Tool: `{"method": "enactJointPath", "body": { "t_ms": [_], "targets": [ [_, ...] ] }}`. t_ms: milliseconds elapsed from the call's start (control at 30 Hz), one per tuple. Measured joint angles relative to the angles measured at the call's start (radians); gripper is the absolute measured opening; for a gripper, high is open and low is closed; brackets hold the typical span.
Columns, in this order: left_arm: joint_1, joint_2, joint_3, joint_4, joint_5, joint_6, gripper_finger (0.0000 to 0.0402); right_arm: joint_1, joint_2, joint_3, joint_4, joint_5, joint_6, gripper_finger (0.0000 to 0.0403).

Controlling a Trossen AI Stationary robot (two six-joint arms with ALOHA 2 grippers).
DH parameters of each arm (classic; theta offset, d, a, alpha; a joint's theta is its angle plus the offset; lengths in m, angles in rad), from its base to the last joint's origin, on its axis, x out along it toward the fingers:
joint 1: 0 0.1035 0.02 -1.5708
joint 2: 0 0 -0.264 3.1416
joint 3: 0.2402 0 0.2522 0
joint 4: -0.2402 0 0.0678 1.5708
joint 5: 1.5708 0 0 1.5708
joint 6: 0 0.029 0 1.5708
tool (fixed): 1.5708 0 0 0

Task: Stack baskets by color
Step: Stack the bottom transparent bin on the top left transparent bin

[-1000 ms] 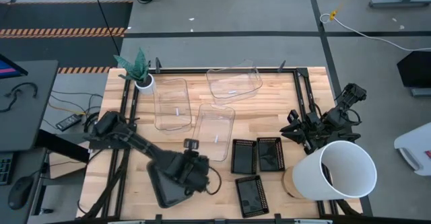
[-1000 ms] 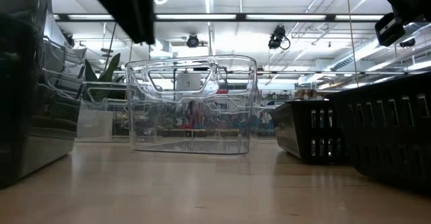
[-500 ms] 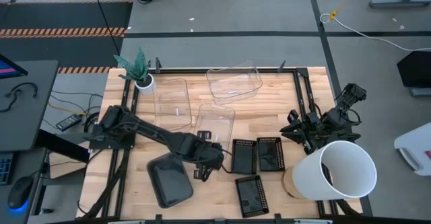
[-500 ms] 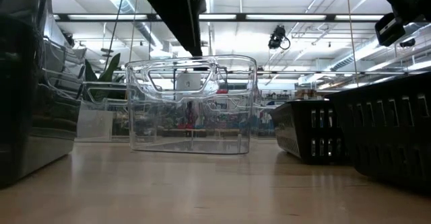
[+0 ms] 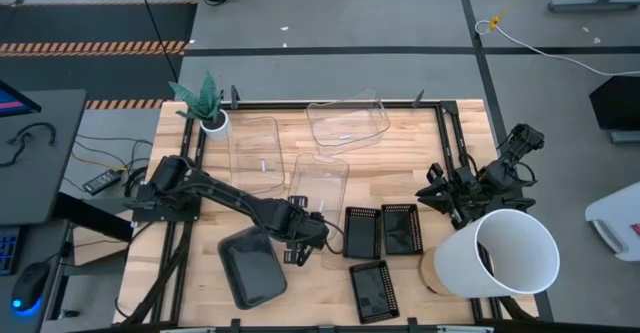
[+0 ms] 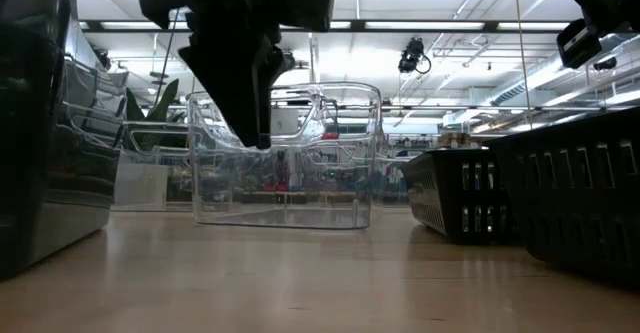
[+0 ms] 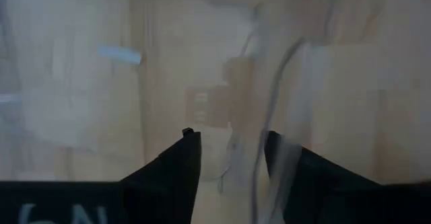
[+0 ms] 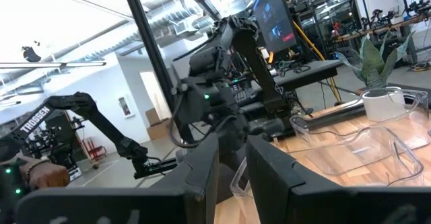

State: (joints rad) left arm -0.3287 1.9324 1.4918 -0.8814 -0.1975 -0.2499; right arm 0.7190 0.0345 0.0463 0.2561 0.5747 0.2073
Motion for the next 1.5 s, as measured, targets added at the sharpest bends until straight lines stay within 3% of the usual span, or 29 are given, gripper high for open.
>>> {"method": "enactJointPath", "body": {
  "t_ms": [733, 1100, 1367, 1500],
  "targets": [
    [0.016, 0.000, -0.028, 0.047, 0.031, 0.009, 0.0012, 0.000, 0.000, 0.000, 0.000, 0.000, 0.000, 0.0083],
    [-0.019, 0.001, 0.048, 0.028, -0.001, 0.027, 0.0007, 0.000, 0.000, 0.000, 0.000, 0.000, 0.000, 0.0083],
    [-0.042, -0.001, 0.268, -0.224, -0.095, 0.027, 0.0007, 0.000, 0.000, 0.000, 0.000, 0.000, 0.000, 0.0083],
    [-0.062, -0.043, 0.310, -0.309, -0.139, 0.000, 0.0007, 0.000, 0.000, 0.000, 0.000, 0.000, 0.000, 0.0083]
  ]
}}
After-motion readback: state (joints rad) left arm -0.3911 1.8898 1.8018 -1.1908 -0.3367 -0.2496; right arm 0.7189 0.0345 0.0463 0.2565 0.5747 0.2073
